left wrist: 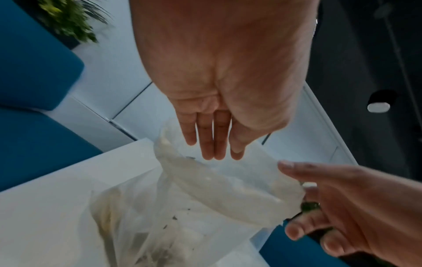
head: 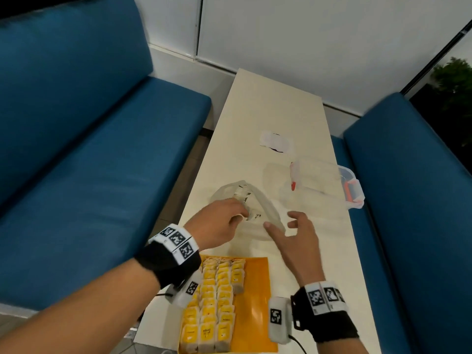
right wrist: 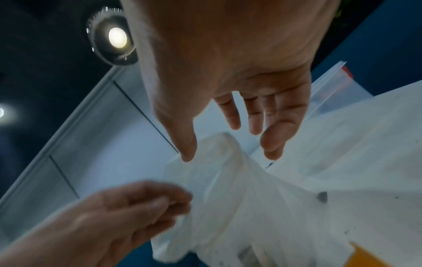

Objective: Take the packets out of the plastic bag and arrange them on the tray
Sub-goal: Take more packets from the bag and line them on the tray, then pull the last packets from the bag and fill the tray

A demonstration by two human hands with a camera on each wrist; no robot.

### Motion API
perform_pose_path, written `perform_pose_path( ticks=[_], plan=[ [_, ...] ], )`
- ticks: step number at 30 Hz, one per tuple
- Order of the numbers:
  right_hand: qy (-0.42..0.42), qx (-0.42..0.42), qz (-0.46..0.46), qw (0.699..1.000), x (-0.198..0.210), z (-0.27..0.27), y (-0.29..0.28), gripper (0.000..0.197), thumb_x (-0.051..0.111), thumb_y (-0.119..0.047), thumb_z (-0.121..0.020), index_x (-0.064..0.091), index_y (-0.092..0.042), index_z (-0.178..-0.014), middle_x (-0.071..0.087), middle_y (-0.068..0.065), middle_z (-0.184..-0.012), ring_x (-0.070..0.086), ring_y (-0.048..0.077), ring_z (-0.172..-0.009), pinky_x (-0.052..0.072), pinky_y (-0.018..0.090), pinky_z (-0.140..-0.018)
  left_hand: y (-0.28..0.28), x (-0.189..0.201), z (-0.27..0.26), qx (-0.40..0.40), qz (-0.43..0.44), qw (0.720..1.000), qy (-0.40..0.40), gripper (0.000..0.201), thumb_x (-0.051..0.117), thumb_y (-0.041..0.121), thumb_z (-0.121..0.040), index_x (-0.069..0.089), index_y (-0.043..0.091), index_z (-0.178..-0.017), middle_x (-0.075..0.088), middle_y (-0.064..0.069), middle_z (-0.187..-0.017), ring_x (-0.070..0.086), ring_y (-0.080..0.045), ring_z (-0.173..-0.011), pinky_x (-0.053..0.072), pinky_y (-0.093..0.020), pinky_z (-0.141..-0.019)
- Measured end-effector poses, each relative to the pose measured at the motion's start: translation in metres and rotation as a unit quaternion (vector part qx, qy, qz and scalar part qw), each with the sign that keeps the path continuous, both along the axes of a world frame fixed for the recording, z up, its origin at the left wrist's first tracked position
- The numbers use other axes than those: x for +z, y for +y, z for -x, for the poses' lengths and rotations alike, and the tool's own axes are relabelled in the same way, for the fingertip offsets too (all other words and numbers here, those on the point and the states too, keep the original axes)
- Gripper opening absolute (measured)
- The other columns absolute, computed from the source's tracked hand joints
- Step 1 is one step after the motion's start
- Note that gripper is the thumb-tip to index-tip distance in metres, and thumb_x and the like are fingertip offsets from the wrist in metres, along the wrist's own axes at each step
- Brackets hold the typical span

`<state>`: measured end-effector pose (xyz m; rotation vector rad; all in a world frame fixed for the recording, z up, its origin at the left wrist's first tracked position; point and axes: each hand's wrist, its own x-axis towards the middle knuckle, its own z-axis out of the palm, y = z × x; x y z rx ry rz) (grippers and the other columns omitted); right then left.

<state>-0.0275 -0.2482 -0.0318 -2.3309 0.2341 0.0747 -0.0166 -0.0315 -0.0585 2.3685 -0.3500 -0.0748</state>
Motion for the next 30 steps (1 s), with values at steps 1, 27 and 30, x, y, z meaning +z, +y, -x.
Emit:
perform_pose_path(
  ticks=[1,27,30],
  plan=[
    [-0.006,0.012,-0.003,1.000,-0.003,-0.004,0.008,0.034,0.073,-0.048,-0.082,0.056,-0.028,-0.104,0.061,-0.006,-0.098,0.063,0.016,-0.087,0.056,0.039,-0.077,-0.005,0.000,-0.010,-0.013,-0.019,0.999,0.029,0.028,0.052,0.017,-0.102,0.065,0.024,-0.126,0.064,0.007,-0.130,0.060,-0.014,-0.118,0.047,-0.027,-0.098],
    [-0.028,0.113,-0.060,0.991,-0.025,-0.030,0.006,0.027,0.056,-0.009,-0.092,0.055,-0.034,-0.103,0.066,-0.011,-0.096,0.067,0.015,-0.084,0.059,0.034,-0.078,-0.039,-0.036,-0.108,-0.136,-0.369,0.905,0.165,0.058,0.046,0.048,-0.104,0.055,0.003,-0.139,0.064,-0.009,-0.134,0.060,-0.028,-0.122,0.044,-0.036,-0.107],
    [-0.021,0.108,-0.059,0.992,-0.025,-0.031,0.002,0.027,0.054,-0.008,-0.091,0.057,-0.031,-0.104,0.066,-0.008,-0.095,0.067,0.016,-0.083,0.059,0.035,-0.076,-0.053,-0.045,-0.112,-0.164,-0.361,0.896,0.200,0.050,0.041,0.028,-0.109,0.047,-0.006,-0.145,0.052,-0.021,-0.148,0.049,-0.034,-0.136,0.033,-0.037,-0.109]
  ],
)
